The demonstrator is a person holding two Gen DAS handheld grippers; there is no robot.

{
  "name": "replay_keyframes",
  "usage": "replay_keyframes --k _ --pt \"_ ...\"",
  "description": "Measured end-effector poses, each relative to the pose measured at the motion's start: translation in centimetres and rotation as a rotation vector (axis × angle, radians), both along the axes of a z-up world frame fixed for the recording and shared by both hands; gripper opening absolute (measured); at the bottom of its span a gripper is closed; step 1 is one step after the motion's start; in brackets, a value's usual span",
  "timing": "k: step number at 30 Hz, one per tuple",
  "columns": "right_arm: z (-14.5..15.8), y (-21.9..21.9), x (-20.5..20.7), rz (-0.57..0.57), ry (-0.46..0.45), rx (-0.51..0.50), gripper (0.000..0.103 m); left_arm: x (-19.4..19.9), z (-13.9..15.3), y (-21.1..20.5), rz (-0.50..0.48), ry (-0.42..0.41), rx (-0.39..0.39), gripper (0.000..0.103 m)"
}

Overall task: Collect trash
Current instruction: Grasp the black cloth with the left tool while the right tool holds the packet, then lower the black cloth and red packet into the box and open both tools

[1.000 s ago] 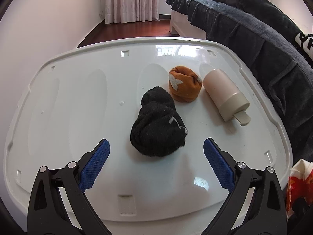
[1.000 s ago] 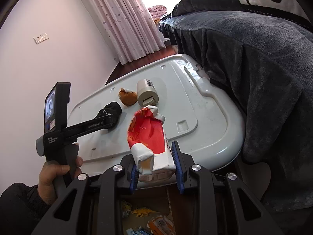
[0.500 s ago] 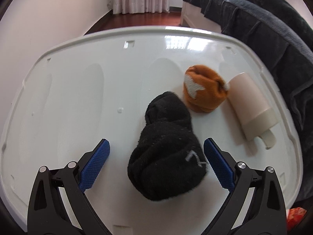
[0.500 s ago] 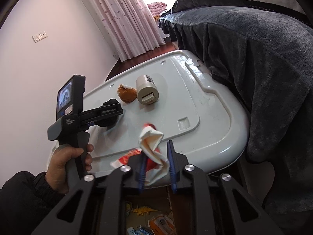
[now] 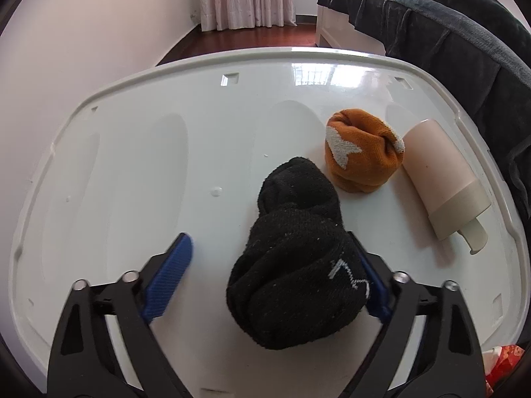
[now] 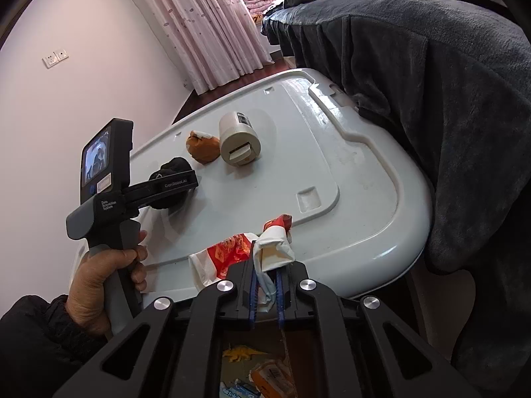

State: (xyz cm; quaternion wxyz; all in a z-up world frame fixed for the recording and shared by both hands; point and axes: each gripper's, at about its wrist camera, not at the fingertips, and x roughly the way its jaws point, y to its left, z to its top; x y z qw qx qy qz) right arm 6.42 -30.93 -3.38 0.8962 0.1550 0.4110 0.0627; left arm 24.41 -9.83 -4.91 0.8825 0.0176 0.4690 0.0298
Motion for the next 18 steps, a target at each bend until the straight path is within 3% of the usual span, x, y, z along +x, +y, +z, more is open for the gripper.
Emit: replay_keyframes --k 3,11,18 --pt "0.0 0.1 0.0 0.003 -0.004 0.002 0.007 -0.3 0.4 -0.2 -0.028 -0.024 0.023 0.05" --pt "0.8 0.4 -0.6 0.021 -0.048 -0.006 0.006 -1.0 1.0 1.2 -0.008 -0.037 -0.03 0.044" --pt "1.7 0.9 -1.3 0.042 -0.084 -0.006 0.006 -5.1 2.9 2.9 -0.016 -0.082 -0.064 0.044"
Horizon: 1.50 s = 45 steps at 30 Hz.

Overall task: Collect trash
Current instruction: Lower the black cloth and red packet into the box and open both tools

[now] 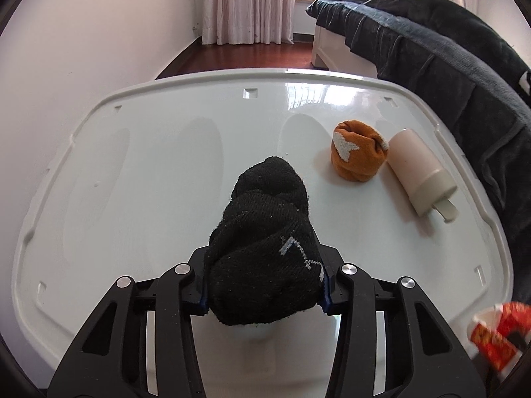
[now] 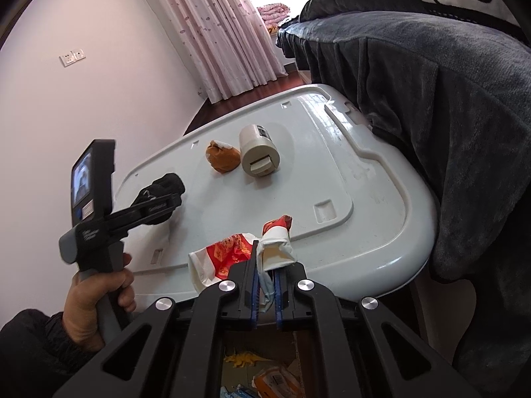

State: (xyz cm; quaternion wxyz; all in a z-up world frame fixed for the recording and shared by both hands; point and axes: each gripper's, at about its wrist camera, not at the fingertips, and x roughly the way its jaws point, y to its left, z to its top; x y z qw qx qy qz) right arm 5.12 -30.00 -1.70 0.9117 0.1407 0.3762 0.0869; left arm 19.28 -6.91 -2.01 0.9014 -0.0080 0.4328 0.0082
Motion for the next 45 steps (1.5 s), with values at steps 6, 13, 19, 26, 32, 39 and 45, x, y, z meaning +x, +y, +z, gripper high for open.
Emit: replay_keyframes --k 6,13,19,26,32,39,45 --pt "0.7 0.8 -0.8 0.019 -0.034 -0.012 0.006 -4.9 2.1 1.4 -0.025 -0.046 0.013 0.044" --pt "1.1 1.7 -1.5 0.033 -0.066 -0.032 0.006 -7.9 2.9 2.9 -0.015 -0.065 0.024 0.044" --pt "1.7 2.7 -3.1 0.068 -0.102 -0.053 0.006 -11.8 3.6 3.3 -0.032 -0.082 0.024 0.044" --pt "1.8 4.2 -6.2 0.117 -0.111 -0.071 0.006 -17.8 3.0 3.6 -0.072 -0.063 0.018 0.044" --pt "1.5 5.4 -9.6 0.161 -0.084 -0.077 0.006 -21.5 2.0 3.9 -0.091 -0.023 0.016 0.044" --pt "0.2 6.3 -12.4 0.176 -0.028 -0.091 0.007 -23.9 0.3 4.7 -0.075 0.056 0.002 0.044" --pt "-1.8 7.0 -12.5 0.178 0.054 -0.097 0.007 -23.8 -1.8 5.5 -0.053 0.134 -0.021 0.044"
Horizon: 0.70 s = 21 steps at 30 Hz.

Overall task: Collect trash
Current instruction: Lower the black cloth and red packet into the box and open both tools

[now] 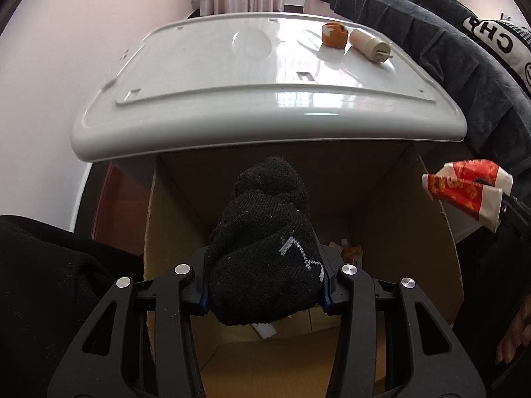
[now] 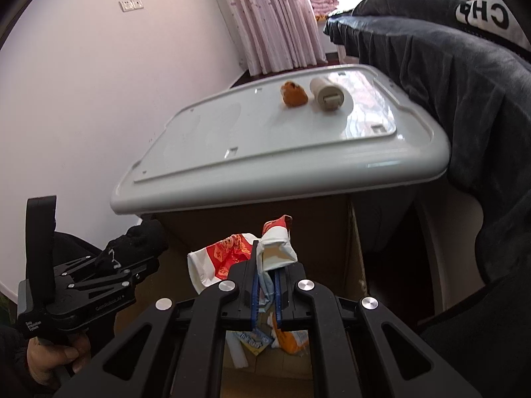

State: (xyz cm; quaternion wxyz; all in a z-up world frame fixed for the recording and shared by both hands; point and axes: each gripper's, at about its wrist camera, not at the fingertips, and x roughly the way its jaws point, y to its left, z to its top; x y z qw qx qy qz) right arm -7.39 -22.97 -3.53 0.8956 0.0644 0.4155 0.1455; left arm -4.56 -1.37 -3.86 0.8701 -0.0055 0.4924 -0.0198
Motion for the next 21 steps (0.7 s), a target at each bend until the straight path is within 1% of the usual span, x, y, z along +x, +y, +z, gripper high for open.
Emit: replay_keyframes --k 6,13,14,15,16,17,18,19,21 --pt "-1.3 1.5 0.4 0.038 0.044 -0.031 0.007 0.7 -1.3 0.3 0.008 0.039 0.002 0.044" --pt "-2.3 1.6 0.8 0.046 0.077 -0.038 0.007 1.0 -2.1 0.0 0.004 0.057 0.012 0.044" --pt "-2.3 1.7 0.8 0.048 0.079 -0.039 0.007 1.0 -2.2 -0.1 0.004 0.059 0.01 0.045" --pt "-2.4 1.8 0.8 0.053 0.082 -0.039 0.009 1.1 -2.3 -0.1 0.003 0.063 0.001 0.047" --pt "-2.4 1.8 0.9 0.054 0.086 -0.041 0.02 1.1 -2.4 -0.1 0.006 0.068 -0.001 0.051" --pt "-2.4 1.8 0.9 0.046 0.09 -0.044 0.034 1.2 -2.5 -0.1 0.014 0.074 0.001 0.056" --pt "-2.3 1.7 0.9 0.032 0.081 -0.047 0.067 1.2 -2.5 -0.1 0.018 0.078 0.003 0.07" --pt "-2.0 1.5 0.8 0.015 0.061 -0.046 0.077 1.2 -2.5 -0.1 0.026 0.076 0.012 0.077" --pt "-1.8 1.0 0.9 0.002 0.056 -0.021 0.077 1.3 -2.5 -0.3 0.03 0.073 0.028 0.079"
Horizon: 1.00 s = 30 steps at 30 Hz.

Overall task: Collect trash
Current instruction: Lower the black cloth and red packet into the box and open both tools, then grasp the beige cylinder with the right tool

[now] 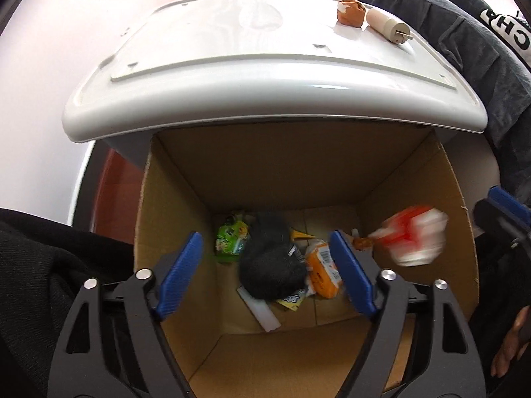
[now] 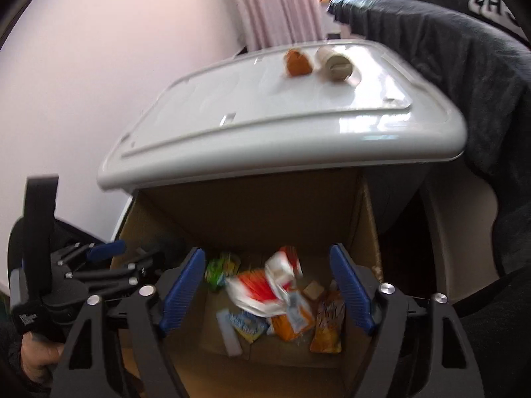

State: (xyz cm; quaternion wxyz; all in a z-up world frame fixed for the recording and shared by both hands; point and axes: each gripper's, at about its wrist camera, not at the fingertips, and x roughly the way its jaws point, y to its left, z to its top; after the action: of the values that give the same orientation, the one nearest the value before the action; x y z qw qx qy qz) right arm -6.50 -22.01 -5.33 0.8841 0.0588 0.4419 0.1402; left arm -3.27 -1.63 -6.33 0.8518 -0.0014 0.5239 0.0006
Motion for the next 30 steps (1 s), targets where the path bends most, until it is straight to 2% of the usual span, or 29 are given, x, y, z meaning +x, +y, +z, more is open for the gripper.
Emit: replay_keyframes --k 4,7,11,17,24,30 --pt "-0.2 -0.6 0.1 -0.024 0.014 0.021 0.077 0.2 -0.4 -0.6 -0.014 0.025 0.041 0.079" --pt "0.1 -0.9 0.2 -0.034 0.009 0.032 0.077 0.1 -0.4 -0.9 -0.027 0.021 0.044 0.079" --pt "0.2 -1.1 0.6 -0.041 0.017 0.036 0.077 0.3 -0.5 -0.9 -0.029 0.029 0.03 0.079" --pt "0.8 -0.9 2.5 -0.026 0.011 0.017 0.077 1.3 -0.1 -0.1 -0.008 0.042 -0.04 0.079" --pt "4.2 -1.2 9.2 0.0 -0.067 -0.035 0.078 4.9 3.0 -0.5 -0.028 -0.03 -0.056 0.079" --pt "6.0 -2.6 17.7 -0.033 -0.08 -0.094 0.08 10.0 4.9 -1.1 -0.027 -0.056 -0.098 0.079"
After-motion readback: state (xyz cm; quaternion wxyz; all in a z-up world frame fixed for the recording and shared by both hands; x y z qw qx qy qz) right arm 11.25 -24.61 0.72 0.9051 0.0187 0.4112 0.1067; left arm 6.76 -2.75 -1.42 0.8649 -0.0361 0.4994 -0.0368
